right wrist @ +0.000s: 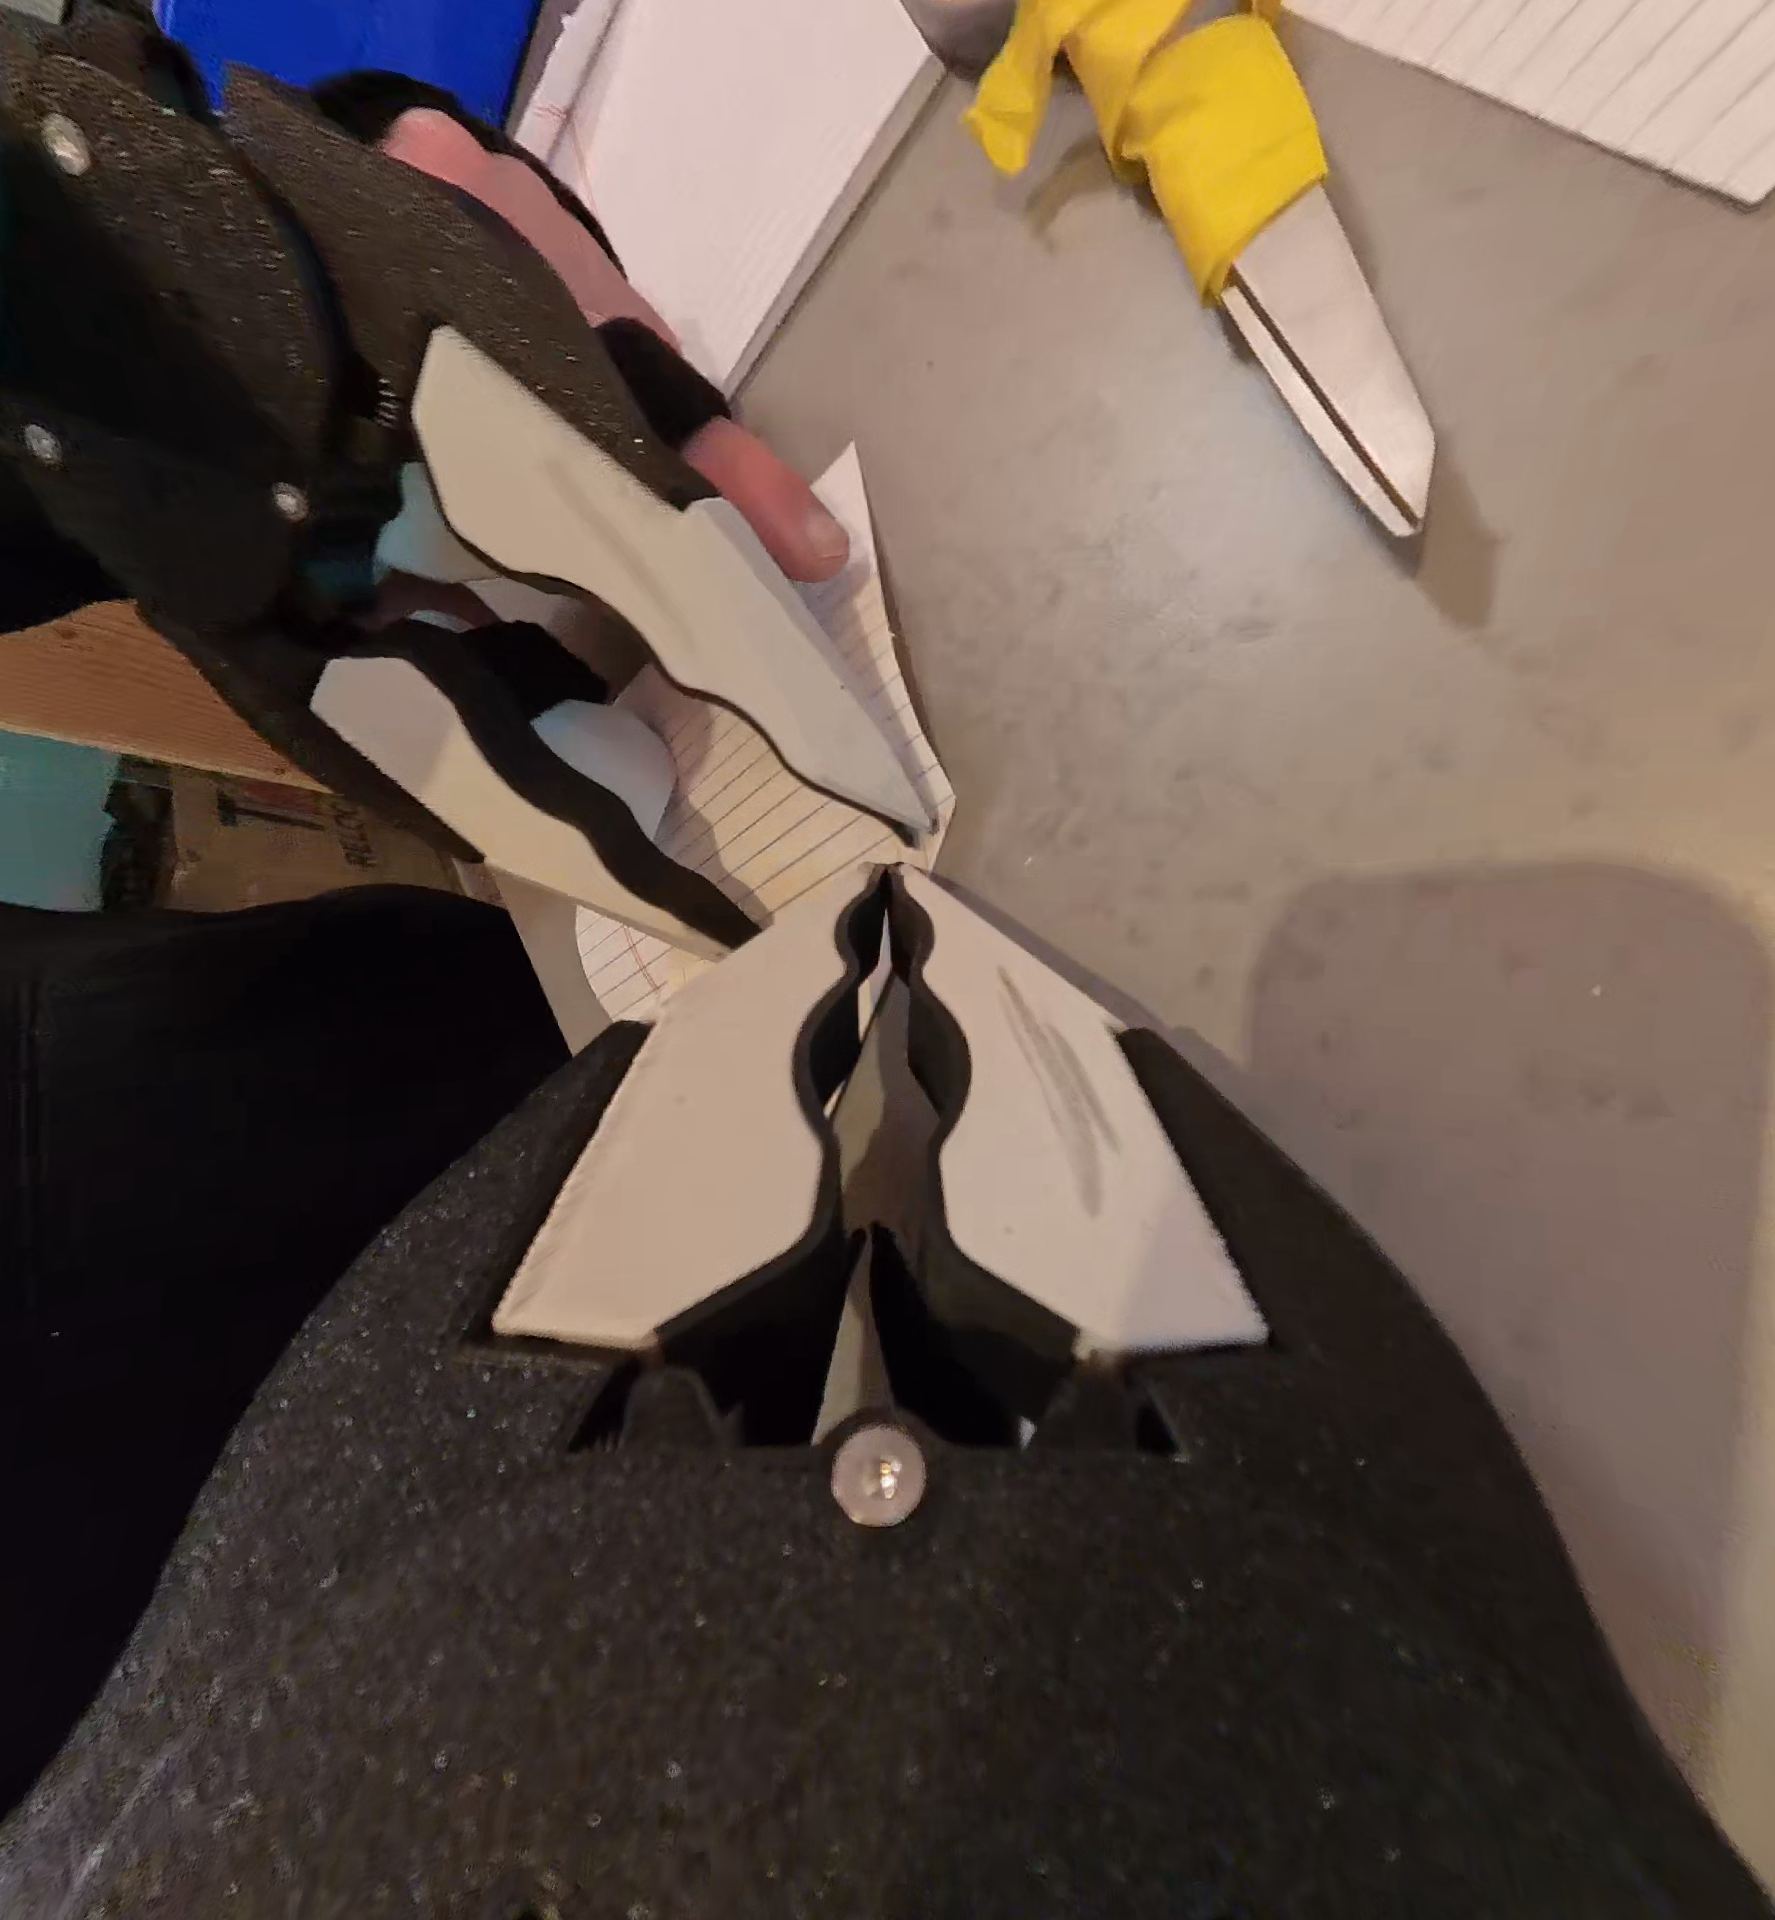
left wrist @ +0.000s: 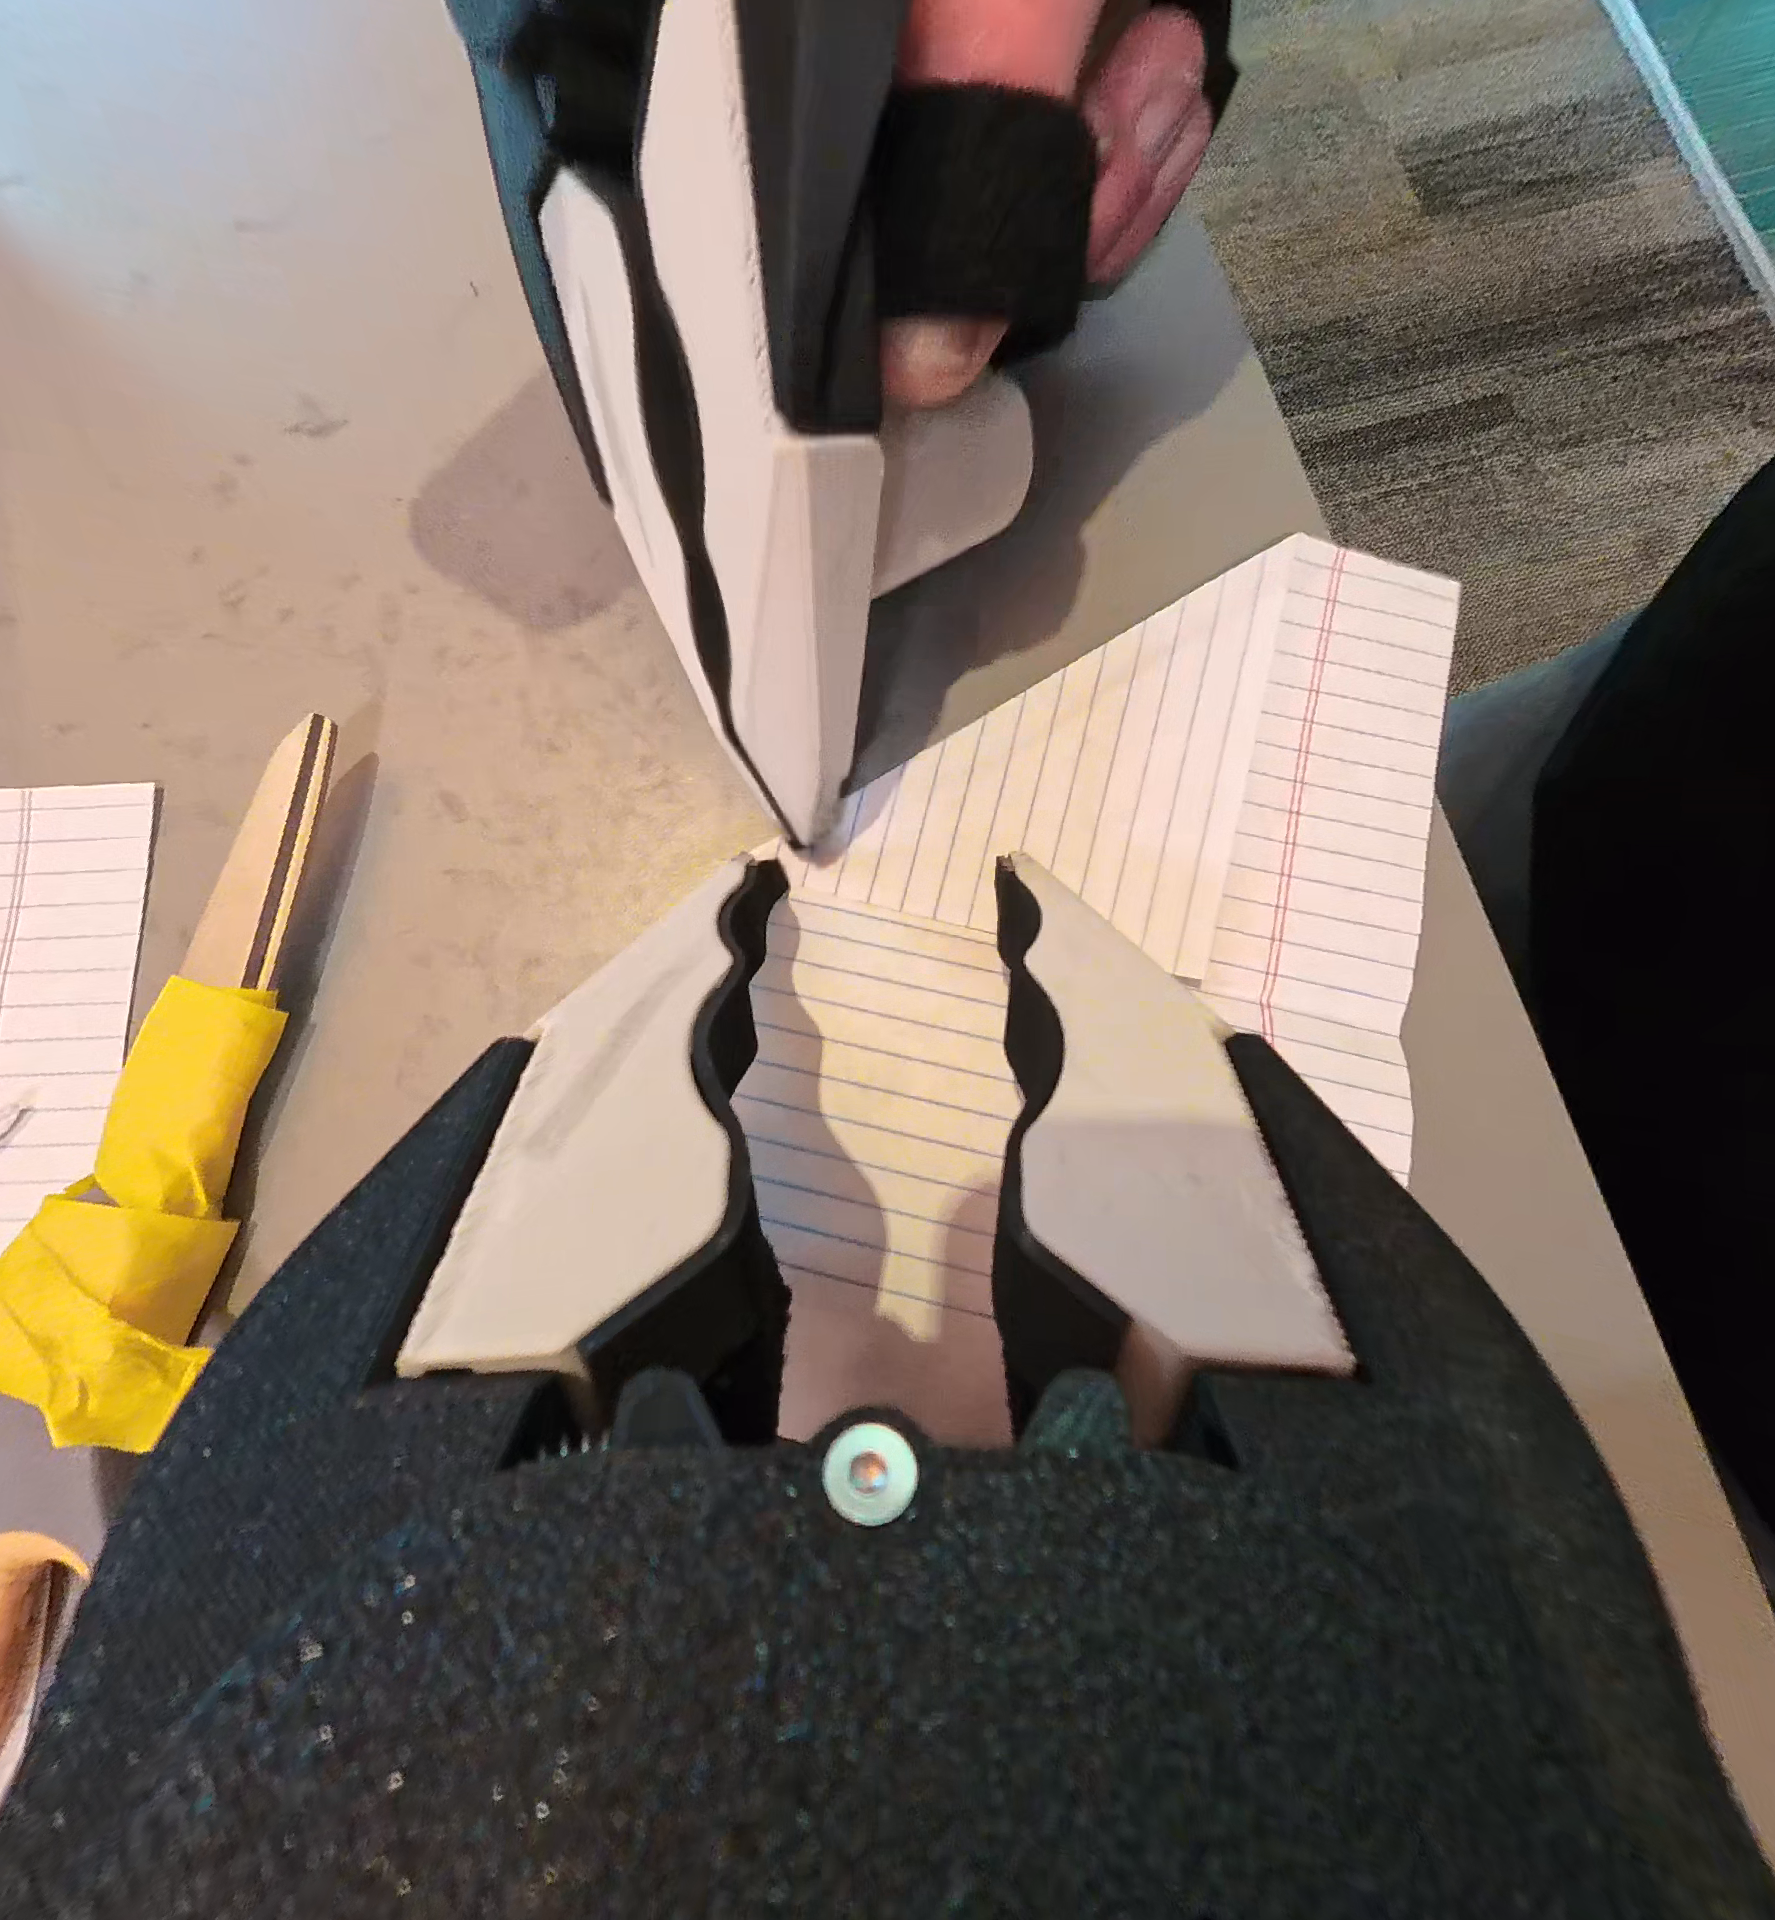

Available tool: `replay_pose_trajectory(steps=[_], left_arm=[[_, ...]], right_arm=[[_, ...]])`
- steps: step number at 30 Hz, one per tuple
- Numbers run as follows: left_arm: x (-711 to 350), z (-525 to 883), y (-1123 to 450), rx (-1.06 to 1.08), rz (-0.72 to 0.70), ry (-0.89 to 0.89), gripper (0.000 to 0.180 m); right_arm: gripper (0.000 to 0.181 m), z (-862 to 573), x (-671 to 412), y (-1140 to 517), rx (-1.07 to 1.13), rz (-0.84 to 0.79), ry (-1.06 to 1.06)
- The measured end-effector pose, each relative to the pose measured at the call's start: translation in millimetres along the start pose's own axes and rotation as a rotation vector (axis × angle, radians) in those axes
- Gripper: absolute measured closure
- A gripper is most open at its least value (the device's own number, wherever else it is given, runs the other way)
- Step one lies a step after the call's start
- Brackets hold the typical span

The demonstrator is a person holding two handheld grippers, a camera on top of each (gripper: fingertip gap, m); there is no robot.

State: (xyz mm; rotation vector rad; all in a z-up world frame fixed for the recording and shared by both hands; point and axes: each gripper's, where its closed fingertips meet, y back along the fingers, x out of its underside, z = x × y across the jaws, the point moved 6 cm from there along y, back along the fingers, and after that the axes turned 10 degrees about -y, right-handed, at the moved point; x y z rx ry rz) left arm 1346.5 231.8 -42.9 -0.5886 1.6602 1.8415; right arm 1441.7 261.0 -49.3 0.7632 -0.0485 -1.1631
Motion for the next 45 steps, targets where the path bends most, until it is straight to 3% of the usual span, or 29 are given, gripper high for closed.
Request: replay_pose_trajectory(steps=[20, 31, 37, 39, 42, 45], left_arm=[[1.2, 0.0, 0.3, 0.001, -0.011, 0.003, 0.135], [1.4, 1.2, 0.4, -0.016, -0.001, 0.014, 0.135], [12.4, 29.2, 10.8, -0.263, 0.108, 0.349, 0.136], [12.9, 28.9, 13.6, -0.312, 0.142, 0.462, 0.126], [9.7, 17.6, 19.7, -0.255, 0.096, 0.594, 0.117], [7.3, 20.5, 42.1, -0.248, 0.02, 0.589, 0.123]], right_arm=[[0.181, 8.5, 57.9, 21.6, -0.051, 0.062, -0.067], [0.181, 25.7, 103.2, 39.8, 0.11, 0.243, 0.043], [0.181, 45.5, 67.7, 63.5, 0.183, -0.028, 0.081], [0.181, 50.5, 55.1, 63.9, 0.212, -0.132, 0.1], [0.181, 56.5, 49.9, 50.9, 0.21, -0.195, 0.098], [0.181, 56.9, 50.0, 36.4, 0.265, -0.233, 0.105]])
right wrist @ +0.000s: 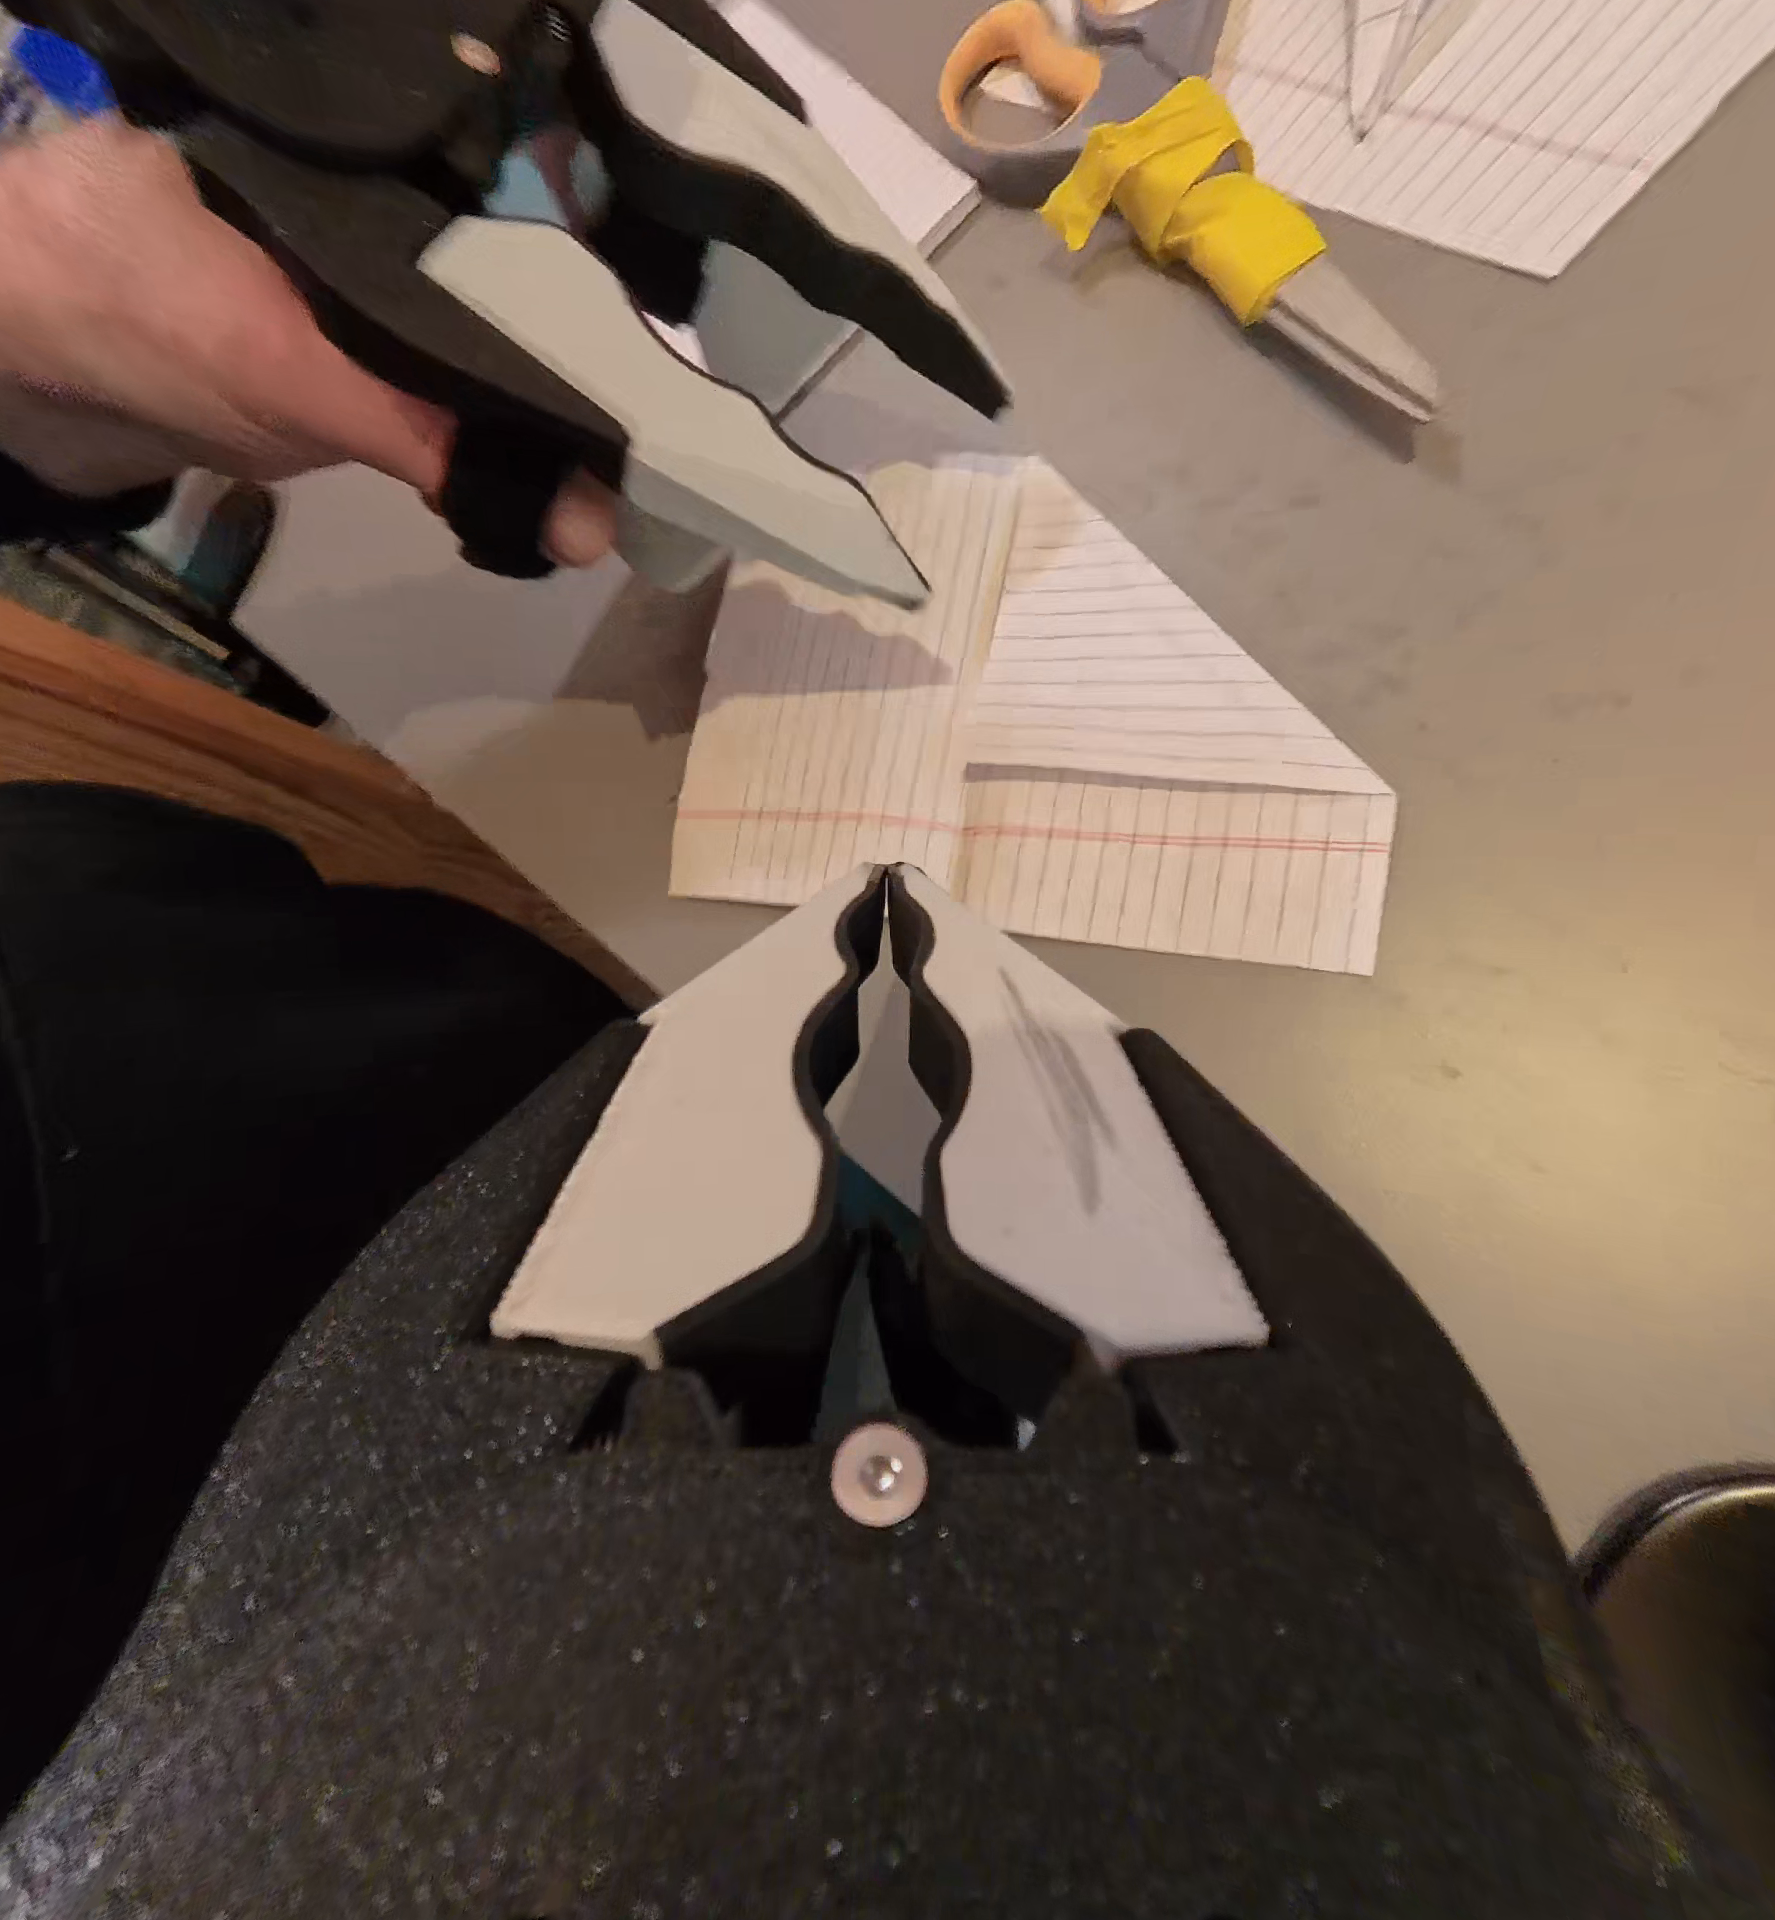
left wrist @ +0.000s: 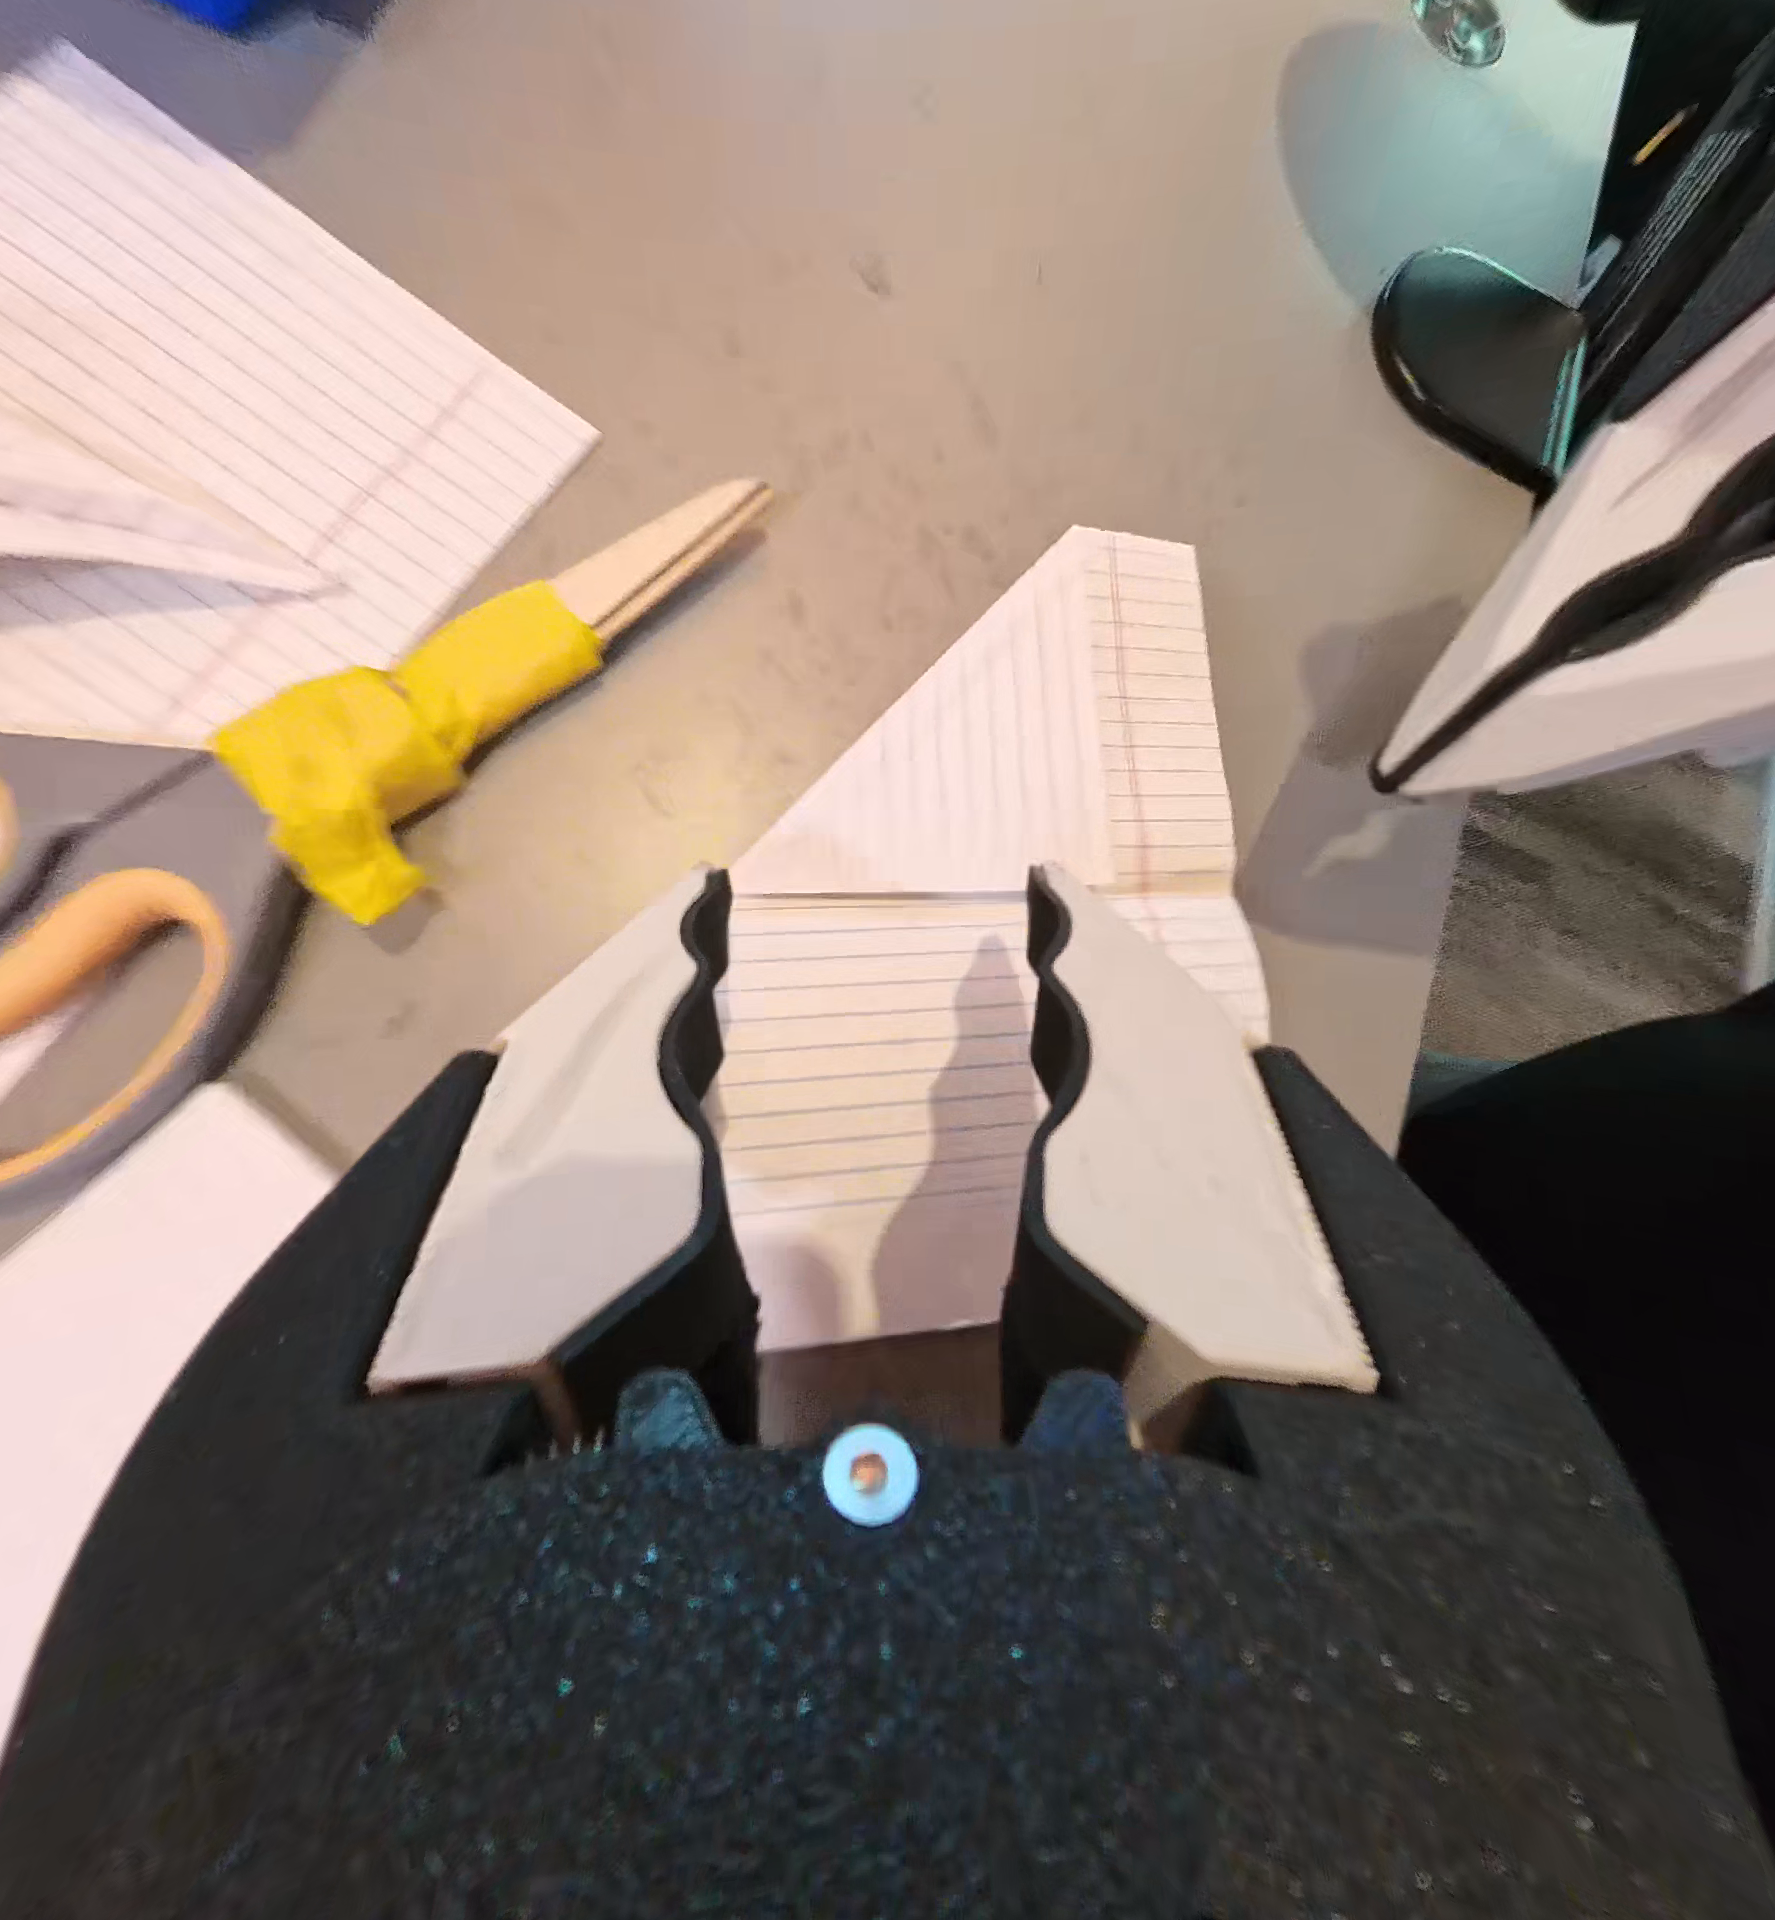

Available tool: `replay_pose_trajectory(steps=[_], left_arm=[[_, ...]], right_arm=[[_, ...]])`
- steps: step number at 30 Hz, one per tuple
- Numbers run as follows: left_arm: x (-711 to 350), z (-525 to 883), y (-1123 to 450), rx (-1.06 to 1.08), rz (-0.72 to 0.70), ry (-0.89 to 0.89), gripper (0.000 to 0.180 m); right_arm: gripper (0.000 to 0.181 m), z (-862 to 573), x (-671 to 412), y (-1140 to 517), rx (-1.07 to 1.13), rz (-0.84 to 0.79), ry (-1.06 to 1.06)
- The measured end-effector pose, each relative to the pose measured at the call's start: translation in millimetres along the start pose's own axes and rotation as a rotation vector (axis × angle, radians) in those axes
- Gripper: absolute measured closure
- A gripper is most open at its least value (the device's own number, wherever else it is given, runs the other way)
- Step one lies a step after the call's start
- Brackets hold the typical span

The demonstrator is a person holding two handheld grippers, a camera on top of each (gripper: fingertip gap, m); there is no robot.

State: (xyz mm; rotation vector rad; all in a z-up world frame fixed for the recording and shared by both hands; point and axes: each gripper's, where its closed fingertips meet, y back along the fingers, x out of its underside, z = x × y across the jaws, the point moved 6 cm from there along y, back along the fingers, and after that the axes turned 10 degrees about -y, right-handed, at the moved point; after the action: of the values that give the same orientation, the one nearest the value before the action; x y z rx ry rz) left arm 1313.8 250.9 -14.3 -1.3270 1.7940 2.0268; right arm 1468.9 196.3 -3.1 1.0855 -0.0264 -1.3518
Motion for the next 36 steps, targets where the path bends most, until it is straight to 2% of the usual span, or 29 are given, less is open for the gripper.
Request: replay_pose_trajectory(steps=[2, 5, 9, 13, 16, 19, 23, 28, 30, 32, 34, 36], left_arm=[[1.9, 5.3, 8.5, 0.035, -0.001, -0.094, 0.125], [26.9, 13.1, 3.3, 0.055, 0.169, -0.135, 0.13], [33.7, -4.6, 6.5, 0.061, 0.158, -0.111, 0.131], [36.1, -34.7, 5.1, 0.019, 0.127, -0.07, 0.129], [32.7, -75.5, -1.1, 0.168, 0.088, -0.037, 0.129], [32.3, -102.1, -1.0, 0.273, 0.032, -0.122, 0.13], [16.5, -86.7, 23.5, 0.244, -0.108, -0.227, 0.134], [-4.8, -31.6, 19.5, 0.125, -0.141, -0.364, 0.146], [-10.4, -20.3, 6.1, 0.148, -0.115, -0.424, 0.15], [-17.4, -14.6, -8.0, 0.135, -0.106, -0.522, 0.151], [-19.3, -12.9, -20.8, 0.172, -0.079, -0.545, 0.15], [-16.5, -11.6, -29.7, 0.198, -0.047, -0.57, 0.153]], right_arm=[[0.181, 0.3, -2.1, -7.3, 0.024, -0.051, -0.002], [0.181, -11.3, -1.2, -23.4, 0.086, -0.031, 0.004], [0.181, -29.7, -5.3, -33.6, 0.178, 0.043, 0.075], [0.181, -51.6, -18.8, -31.8, 0.28, 0.064, 0.172], [0.181, -61.0, -29.9, -33.4, 0.299, 0.077, 0.269], [0.181, -63.2, -38.8, -29.0, 0.305, 0.083, 0.322], [0.179, -45.0, -36.6, -0.7, 0.236, 0.012, 0.309], [0.159, 0.1, 1.5, 12.7, 0.097, 0.049, 0.483], [0.143, 11.3, 21.3, 4.2, 0.114, 0.092, 0.584], [0.139, 18.5, 35.5, -6.7, 0.155, 0.092, 0.661], [0.129, 23.3, 44.3, -17.7, 0.199, 0.086, 0.702], [0.126, 24.7, 49.2, -25.0, 0.252, 0.067, 0.734]])
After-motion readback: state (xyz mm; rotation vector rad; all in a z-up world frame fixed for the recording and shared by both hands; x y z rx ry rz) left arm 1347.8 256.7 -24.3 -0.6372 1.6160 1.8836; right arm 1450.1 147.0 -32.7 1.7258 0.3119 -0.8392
